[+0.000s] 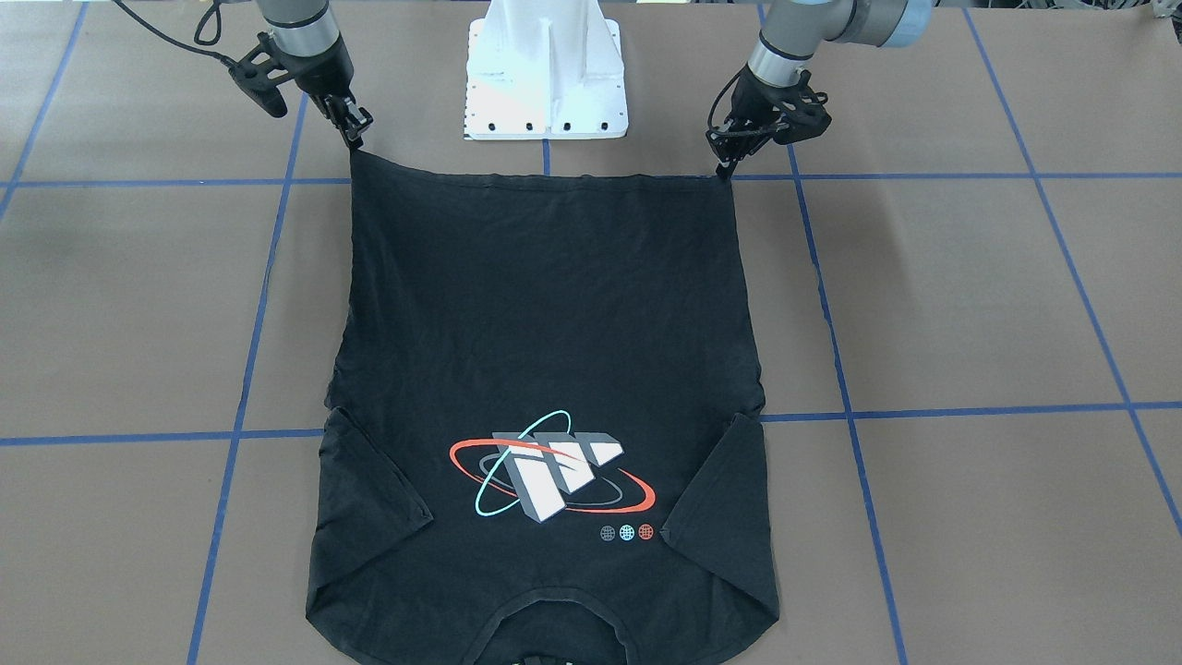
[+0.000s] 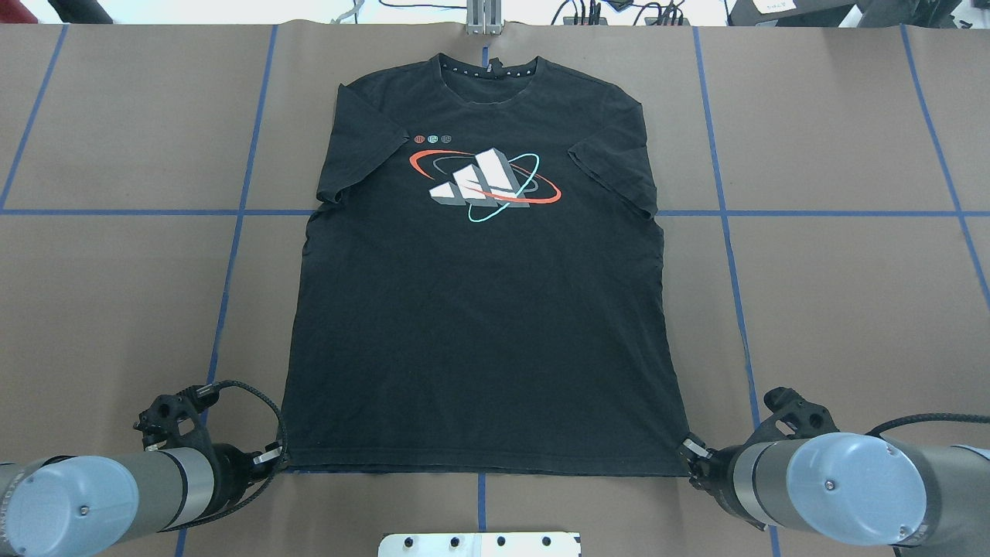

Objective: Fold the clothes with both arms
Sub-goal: 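Lower both grippers to the near hem corners and grasp them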

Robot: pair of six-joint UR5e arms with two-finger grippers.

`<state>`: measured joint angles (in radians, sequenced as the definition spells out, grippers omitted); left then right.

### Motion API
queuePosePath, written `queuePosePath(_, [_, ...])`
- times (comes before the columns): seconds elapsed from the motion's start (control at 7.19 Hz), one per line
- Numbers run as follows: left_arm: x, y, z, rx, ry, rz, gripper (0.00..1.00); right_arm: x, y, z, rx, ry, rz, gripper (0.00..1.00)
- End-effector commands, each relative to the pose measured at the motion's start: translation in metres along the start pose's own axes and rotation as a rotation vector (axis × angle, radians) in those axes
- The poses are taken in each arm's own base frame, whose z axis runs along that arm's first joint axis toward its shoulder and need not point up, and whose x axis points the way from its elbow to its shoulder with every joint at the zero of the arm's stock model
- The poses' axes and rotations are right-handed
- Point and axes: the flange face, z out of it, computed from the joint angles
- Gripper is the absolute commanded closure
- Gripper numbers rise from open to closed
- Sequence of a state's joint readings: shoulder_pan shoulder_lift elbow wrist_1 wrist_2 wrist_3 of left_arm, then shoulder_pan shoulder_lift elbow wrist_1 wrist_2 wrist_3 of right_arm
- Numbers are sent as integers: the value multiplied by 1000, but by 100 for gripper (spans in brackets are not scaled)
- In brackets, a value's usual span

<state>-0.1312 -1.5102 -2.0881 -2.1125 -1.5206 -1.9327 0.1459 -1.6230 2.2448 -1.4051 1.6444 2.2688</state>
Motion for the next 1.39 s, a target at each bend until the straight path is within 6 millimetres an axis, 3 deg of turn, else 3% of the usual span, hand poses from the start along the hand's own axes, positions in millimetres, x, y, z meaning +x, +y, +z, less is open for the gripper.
queuePosePath(0.0, [3, 0, -46, -33, 37, -5, 100, -1, -1, -4, -3, -5, 1, 100])
queuePosePath(0.28, [0, 4, -83, -89, 27, -4, 100, 5, 3, -23, -32, -13, -12, 100])
queuePosePath(0.42, [3, 14, -98, -152, -20, 0, 100, 23, 13, -28, -60, 18, -52, 100])
queuePosePath(0.56, [1, 24, -99, -174, -51, 12, 100, 29, 14, -34, -85, 36, -82, 100])
queuePosePath(0.83, [6, 26, -105, -177, -44, -86, 100, 41, 10, -49, -121, 68, -85, 100])
queuePosePath(0.97, [12, 21, -110, -172, -25, -91, 100, 37, 6, -55, -129, 63, -75, 100])
queuePosePath(1.11, [25, 24, -120, -193, 12, -86, 100, 28, -11, -58, -114, 52, -36, 100])
queuePosePath(1.25, [31, 5, -119, -144, 41, -8, 100, 15, -26, -62, -92, 20, -6, 100])
